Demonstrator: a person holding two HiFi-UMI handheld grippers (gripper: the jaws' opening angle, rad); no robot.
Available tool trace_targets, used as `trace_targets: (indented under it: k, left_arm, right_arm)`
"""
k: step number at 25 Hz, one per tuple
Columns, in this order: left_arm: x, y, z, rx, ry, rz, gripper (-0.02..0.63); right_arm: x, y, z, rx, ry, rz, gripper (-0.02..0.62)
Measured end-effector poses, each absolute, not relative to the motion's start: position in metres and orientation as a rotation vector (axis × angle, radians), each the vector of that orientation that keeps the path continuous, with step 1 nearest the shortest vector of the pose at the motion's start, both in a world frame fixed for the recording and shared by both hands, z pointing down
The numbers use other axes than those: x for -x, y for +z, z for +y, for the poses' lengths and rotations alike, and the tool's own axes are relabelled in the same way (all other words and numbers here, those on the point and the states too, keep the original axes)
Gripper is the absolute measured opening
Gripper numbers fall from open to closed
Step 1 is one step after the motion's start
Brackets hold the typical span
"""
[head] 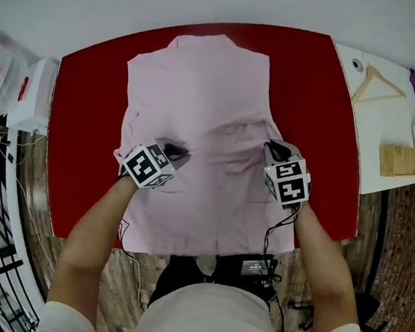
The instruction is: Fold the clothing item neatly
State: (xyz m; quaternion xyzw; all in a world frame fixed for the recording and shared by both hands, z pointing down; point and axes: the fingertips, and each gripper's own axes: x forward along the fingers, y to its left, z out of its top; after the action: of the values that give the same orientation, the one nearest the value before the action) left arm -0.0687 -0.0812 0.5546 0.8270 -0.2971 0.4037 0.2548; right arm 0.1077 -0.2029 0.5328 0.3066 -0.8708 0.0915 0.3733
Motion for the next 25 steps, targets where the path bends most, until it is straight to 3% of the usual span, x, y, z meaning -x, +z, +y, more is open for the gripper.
trace_targets:
  k: [17, 20, 25]
  left_arm:
    - [0.093, 0.535, -0.071, -2.279, 1.069, -0.979, 0.051]
    - [0.095, 0.532, -0.065, -2.264, 1.053, -1.012, 0.051]
    - [0.113, 0.533, -0.047, -2.196, 1.058, -1.087, 0.051]
  right_arm:
    - [-0.134, 0.548, -0.217, -0.871, 0.198, -2.174, 0.034]
    - [-0.133, 0.549, -0.215, -0.850, 0.188, -2.176, 0.097]
    - [-0.141, 0.548, -0.212, -0.844, 0.184, -2.157, 0.121]
